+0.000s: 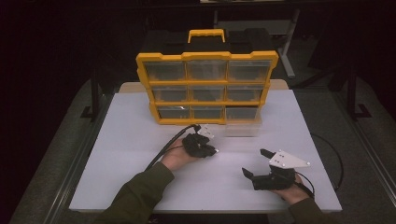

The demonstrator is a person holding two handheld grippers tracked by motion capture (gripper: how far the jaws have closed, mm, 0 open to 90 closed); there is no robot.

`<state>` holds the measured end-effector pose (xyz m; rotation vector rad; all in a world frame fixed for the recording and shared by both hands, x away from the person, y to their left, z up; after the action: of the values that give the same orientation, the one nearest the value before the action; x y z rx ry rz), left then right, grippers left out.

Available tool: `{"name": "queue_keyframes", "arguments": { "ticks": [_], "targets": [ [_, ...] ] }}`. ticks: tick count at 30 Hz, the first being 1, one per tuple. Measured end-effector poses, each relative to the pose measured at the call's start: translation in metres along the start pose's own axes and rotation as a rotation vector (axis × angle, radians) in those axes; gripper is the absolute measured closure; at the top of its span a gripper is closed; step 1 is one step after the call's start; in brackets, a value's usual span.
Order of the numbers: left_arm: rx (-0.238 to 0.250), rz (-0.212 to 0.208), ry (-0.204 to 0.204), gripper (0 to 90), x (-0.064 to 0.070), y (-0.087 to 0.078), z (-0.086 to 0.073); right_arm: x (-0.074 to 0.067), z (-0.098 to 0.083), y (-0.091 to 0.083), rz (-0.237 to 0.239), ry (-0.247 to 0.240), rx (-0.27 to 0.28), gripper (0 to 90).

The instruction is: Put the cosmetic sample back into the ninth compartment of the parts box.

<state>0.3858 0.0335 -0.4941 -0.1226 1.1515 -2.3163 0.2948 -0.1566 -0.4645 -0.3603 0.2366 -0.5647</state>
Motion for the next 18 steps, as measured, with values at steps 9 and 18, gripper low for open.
{"name": "queue_keyframes", "arguments": {
  "ticks": [9,18],
  "targets": [
    [-0.013,-0.005,0.007,80.9,-0.006,-0.006,0.000,0.000,0.000,0.000,0.000,0.003,0.000,5.5],
    [0.019,-0.013,-0.046,80.9,-0.007,-0.012,0.005,0.000,0.000,0.001,0.002,0.006,0.001,5.5]
  ]
}}
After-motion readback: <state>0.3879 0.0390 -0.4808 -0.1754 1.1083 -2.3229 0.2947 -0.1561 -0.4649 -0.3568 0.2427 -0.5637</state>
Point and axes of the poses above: each handheld gripper's, and its own axes: y roughly forward along the jaws, z roughly out of its top, x roughly to its right, the point moved 7 cm from there along y, roughly forward along the jaws, and after that the axes turned 15 degrees about z, right-handed, at the moved point
